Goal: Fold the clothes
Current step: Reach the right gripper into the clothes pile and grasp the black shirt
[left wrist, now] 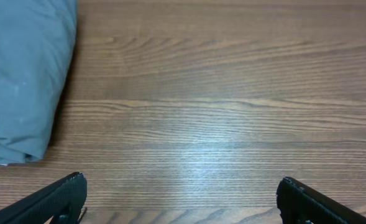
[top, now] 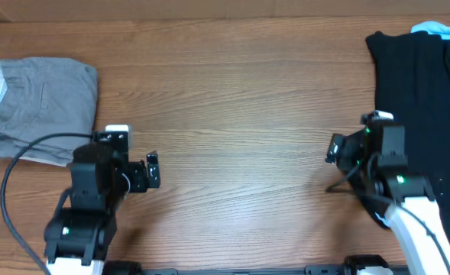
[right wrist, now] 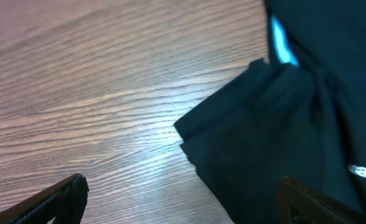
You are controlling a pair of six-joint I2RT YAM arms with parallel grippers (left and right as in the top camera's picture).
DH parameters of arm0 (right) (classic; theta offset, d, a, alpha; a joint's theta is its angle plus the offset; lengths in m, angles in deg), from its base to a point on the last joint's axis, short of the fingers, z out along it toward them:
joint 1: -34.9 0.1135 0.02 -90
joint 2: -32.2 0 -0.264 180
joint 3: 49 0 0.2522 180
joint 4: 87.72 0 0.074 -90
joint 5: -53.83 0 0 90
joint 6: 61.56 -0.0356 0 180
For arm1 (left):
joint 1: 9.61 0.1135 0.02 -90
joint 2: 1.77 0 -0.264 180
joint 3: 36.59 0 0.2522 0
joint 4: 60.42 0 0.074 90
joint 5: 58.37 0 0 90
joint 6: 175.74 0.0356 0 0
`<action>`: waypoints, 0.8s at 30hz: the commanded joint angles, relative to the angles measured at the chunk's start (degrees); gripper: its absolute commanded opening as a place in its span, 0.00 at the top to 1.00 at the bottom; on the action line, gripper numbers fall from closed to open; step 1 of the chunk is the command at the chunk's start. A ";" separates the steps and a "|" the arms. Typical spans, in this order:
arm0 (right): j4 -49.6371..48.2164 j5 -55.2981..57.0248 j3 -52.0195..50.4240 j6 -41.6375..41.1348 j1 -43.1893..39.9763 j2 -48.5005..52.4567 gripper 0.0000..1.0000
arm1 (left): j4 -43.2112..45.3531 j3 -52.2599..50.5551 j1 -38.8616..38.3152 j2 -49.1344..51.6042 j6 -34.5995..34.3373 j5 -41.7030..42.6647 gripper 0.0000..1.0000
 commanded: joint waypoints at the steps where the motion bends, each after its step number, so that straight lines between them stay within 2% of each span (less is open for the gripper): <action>1: -0.85 -0.96 2.10 -0.94 -0.59 5.03 0.00 | -0.44 1.44 -0.35 2.51 -0.81 1.22 0.00; 6: -1.90 3.04 2.10 -1.22 -3.34 17.16 0.00 | -0.24 1.44 -0.37 6.01 -0.83 1.55 0.00; 11: -4.96 3.28 2.10 -4.07 -3.69 25.97 0.12 | -0.07 1.44 -0.37 8.68 -0.83 1.55 0.00; 12: -5.53 3.30 2.10 -4.09 -3.69 26.99 0.18 | -0.02 1.44 -0.37 9.03 -0.83 1.55 0.00; 13: -5.86 3.30 2.10 -4.09 -3.69 27.89 0.28 | -0.02 1.44 -0.37 9.38 -0.81 1.53 0.00; 14: -5.92 3.28 2.10 -4.09 -3.69 28.39 0.46 | 0.04 1.44 -0.37 9.66 -0.81 1.53 0.00; 15: -5.88 3.26 2.10 -4.11 -3.69 28.44 0.69 | 0.11 1.44 -0.37 9.97 -0.81 1.55 0.00; 17: -5.90 3.32 2.16 -4.09 -3.69 28.22 0.96 | 0.17 1.44 -0.37 10.25 -0.81 1.53 0.00; 19: -4.55 3.32 3.30 -4.07 -3.69 27.76 0.96 | 0.22 1.44 -0.37 10.34 -0.83 1.55 0.00; 24: 7.58 4.42 13.77 -3.82 -3.74 25.94 0.96 | 0.20 1.44 -0.37 10.34 -0.83 1.55 0.00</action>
